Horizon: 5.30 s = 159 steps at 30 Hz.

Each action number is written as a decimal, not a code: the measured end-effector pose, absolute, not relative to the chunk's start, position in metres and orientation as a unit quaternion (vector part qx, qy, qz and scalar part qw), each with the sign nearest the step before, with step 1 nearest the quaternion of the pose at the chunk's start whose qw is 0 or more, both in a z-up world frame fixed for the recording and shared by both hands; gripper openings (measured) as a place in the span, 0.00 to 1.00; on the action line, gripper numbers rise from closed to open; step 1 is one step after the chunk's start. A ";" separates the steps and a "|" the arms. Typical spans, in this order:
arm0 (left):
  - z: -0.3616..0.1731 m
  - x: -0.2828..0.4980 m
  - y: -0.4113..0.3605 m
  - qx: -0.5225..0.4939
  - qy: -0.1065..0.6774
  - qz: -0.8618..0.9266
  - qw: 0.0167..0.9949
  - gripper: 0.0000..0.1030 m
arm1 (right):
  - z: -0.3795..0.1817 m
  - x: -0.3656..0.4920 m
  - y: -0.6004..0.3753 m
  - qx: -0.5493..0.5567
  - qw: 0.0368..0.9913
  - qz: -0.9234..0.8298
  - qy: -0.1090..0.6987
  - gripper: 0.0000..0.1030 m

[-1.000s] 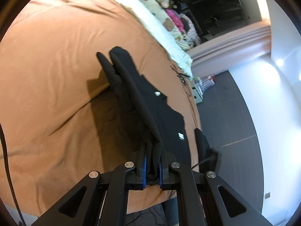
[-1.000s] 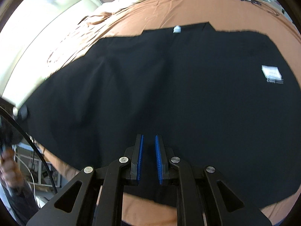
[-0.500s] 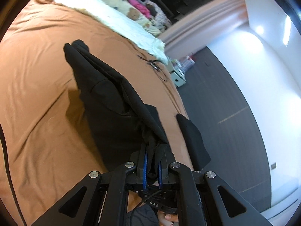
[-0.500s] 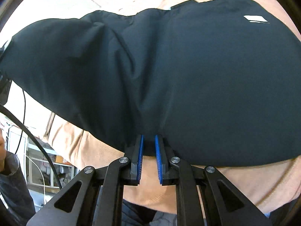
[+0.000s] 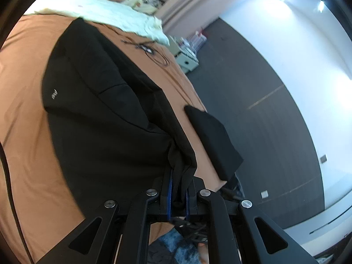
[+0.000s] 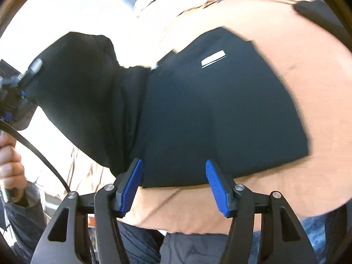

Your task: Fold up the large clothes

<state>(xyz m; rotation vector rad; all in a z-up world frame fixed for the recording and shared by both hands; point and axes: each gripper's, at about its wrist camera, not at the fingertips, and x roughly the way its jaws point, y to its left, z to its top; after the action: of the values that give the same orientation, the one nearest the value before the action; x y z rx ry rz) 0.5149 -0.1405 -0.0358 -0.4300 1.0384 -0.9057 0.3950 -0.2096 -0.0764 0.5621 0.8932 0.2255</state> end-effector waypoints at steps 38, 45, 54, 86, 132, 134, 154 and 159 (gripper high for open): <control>-0.142 0.536 -0.137 -0.148 0.546 -0.296 0.769 0.69 | -0.083 0.414 -0.277 0.336 0.851 0.104 0.390 0.72; -0.192 0.532 -0.113 -0.141 0.583 -0.252 0.759 0.69 | -0.077 0.441 -0.266 0.305 0.856 0.083 0.410 0.13; -0.190 0.512 -0.134 -0.086 0.586 -0.276 0.757 0.46 | -0.083 0.408 -0.281 0.308 0.865 0.071 0.391 0.08; -0.171 0.574 -0.120 -0.127 0.567 -0.272 0.767 0.62 | -0.053 0.463 -0.323 0.285 0.842 0.135 0.438 0.81; -0.130 0.592 -0.083 -0.231 0.527 -0.281 0.768 0.24 | 0.022 0.447 -0.319 0.232 0.852 0.228 0.411 0.11; -0.115 0.581 -0.071 -0.234 0.512 -0.284 0.776 0.24 | 0.039 0.430 -0.311 0.221 0.858 0.235 0.400 0.11; 0.021 0.467 0.132 -0.269 0.366 -0.237 0.859 0.22 | 0.158 0.317 -0.171 0.113 0.874 0.346 0.321 0.11; 0.044 0.425 0.198 -0.274 0.332 -0.208 0.878 0.20 | 0.167 0.306 -0.147 0.093 0.868 0.375 0.311 0.11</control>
<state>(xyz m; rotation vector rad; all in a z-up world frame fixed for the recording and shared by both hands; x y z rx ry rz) 0.4250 0.1977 0.0435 -0.5720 0.6923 -0.4332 0.3056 -0.1465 0.1674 0.1954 0.6505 0.7858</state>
